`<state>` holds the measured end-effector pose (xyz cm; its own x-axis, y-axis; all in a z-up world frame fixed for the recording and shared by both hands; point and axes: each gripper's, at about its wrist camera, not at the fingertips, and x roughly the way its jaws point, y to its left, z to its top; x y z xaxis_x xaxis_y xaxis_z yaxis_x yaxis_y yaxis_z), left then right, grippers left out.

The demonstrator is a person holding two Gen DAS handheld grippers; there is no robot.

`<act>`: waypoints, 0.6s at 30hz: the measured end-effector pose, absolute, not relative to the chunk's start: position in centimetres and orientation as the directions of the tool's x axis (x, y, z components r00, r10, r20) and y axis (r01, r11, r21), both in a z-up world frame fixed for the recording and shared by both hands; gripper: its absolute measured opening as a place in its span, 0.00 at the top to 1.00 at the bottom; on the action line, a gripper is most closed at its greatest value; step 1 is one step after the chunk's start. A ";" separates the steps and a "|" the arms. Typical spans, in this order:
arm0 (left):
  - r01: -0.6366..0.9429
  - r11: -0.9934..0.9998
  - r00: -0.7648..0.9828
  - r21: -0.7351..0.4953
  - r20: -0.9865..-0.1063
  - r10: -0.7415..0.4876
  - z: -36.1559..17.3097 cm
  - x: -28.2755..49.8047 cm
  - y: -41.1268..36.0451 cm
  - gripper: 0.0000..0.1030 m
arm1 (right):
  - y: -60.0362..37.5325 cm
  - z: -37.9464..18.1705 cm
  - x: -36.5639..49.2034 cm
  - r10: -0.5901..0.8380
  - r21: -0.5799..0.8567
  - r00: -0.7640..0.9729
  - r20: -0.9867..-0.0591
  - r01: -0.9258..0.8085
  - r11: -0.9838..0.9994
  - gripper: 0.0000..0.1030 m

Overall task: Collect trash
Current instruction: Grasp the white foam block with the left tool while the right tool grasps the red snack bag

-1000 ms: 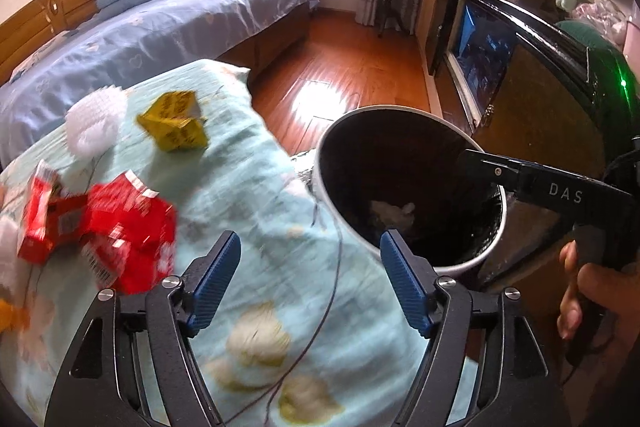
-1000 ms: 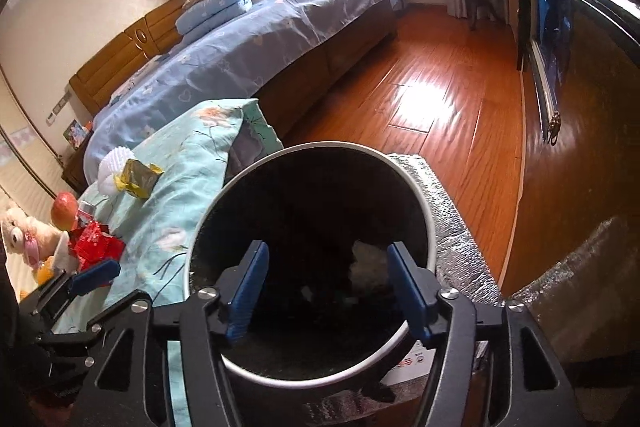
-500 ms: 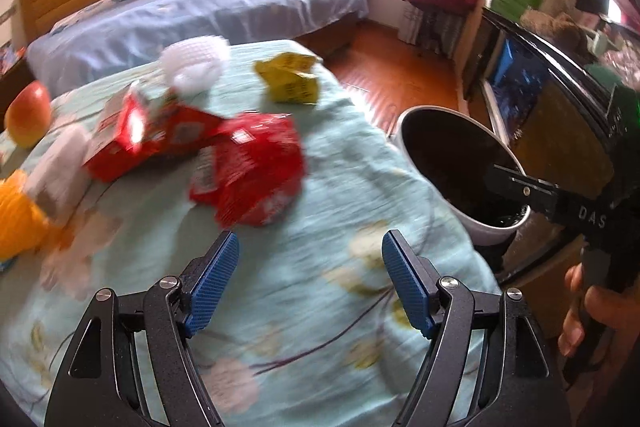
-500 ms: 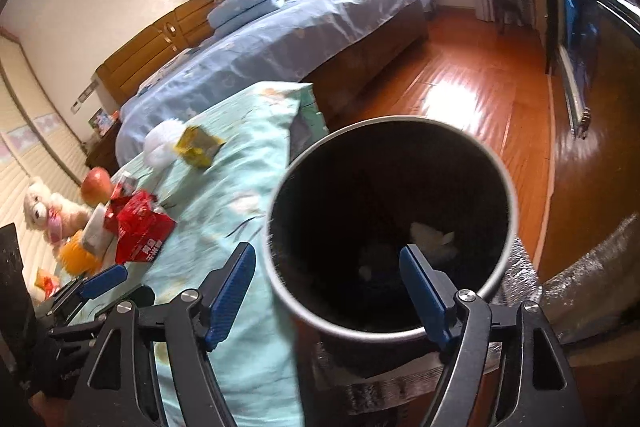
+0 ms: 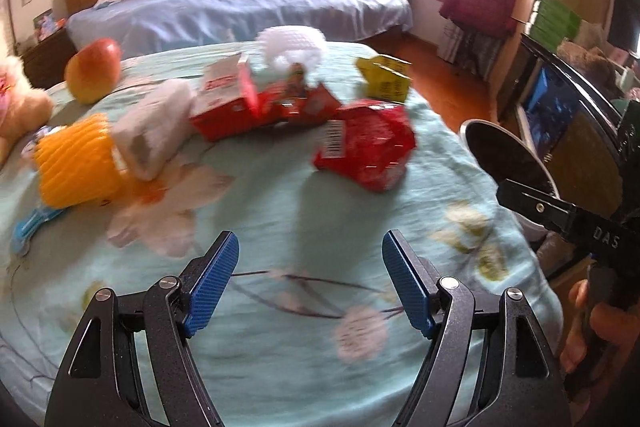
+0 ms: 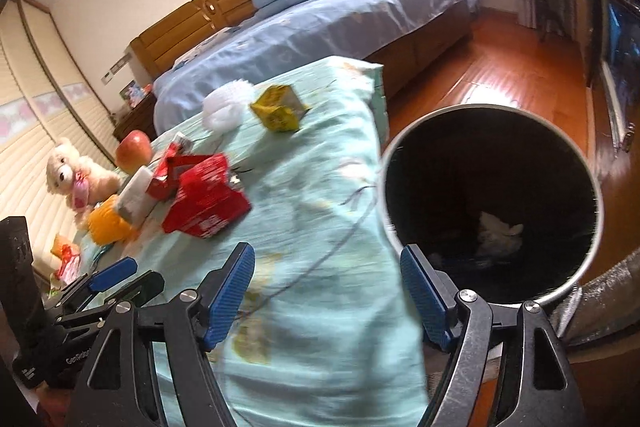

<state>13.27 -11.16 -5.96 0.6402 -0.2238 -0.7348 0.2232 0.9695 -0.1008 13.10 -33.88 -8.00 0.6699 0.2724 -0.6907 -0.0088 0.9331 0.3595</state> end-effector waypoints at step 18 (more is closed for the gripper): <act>0.046 0.995 0.659 -0.093 -0.746 -0.100 -6.4 18.2 -2.3 0.22 | -27.0 -7.8 16.3 0.352 0.364 0.642 -0.682 -0.119 0.924 0.22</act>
